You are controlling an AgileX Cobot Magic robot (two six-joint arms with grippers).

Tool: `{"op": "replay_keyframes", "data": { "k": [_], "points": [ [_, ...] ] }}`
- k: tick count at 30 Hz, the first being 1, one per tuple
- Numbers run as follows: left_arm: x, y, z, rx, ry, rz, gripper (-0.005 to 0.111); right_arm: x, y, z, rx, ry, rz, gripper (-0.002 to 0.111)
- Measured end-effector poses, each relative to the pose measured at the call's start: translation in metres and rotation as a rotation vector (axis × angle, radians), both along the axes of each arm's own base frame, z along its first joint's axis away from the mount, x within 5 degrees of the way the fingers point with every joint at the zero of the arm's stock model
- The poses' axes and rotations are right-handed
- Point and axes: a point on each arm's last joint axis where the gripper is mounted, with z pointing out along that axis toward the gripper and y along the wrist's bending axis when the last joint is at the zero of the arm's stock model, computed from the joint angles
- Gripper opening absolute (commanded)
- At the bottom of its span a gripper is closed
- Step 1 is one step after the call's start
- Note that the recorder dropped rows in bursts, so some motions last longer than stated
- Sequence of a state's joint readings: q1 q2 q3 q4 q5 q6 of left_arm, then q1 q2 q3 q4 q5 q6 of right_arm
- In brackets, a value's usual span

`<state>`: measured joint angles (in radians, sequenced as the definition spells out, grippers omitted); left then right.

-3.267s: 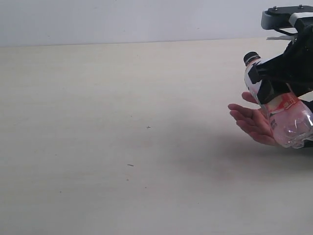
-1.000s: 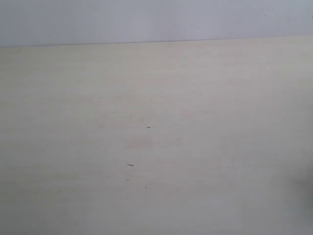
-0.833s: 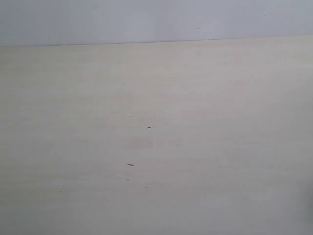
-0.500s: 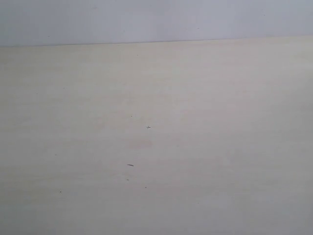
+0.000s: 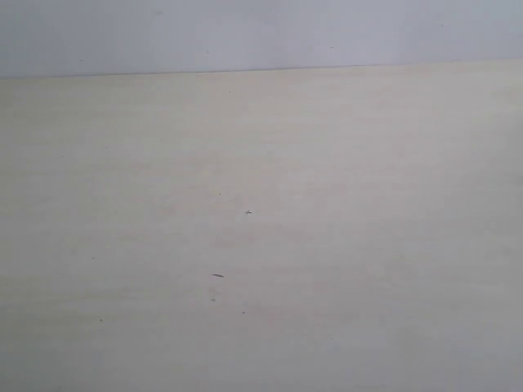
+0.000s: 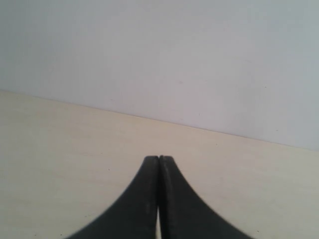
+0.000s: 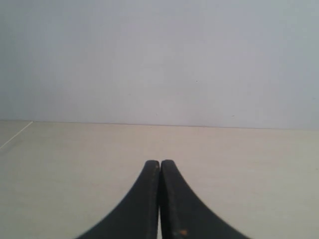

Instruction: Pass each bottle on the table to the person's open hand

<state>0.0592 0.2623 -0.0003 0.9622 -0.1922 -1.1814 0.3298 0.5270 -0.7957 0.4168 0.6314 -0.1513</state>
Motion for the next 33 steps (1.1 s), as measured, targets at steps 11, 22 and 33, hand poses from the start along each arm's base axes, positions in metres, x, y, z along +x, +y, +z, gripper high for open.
{"op": "replay_keyframes", "data": {
  "k": [11,22,33],
  "points": [
    [0.0,0.0,0.0,0.0,0.0,0.0,0.0,0.001,0.0,0.002,0.01,-0.019,-0.009,0.0],
    [0.0,0.0,0.0,0.0,0.0,0.0,0.0,-0.005,0.004,0.007,-0.142,-0.189,0.102,0.0],
    [0.0,0.0,0.0,0.0,0.0,0.0,0.0,-0.038,-0.016,-0.042,0.02,-0.326,-0.028,0.0]
  ]
}}
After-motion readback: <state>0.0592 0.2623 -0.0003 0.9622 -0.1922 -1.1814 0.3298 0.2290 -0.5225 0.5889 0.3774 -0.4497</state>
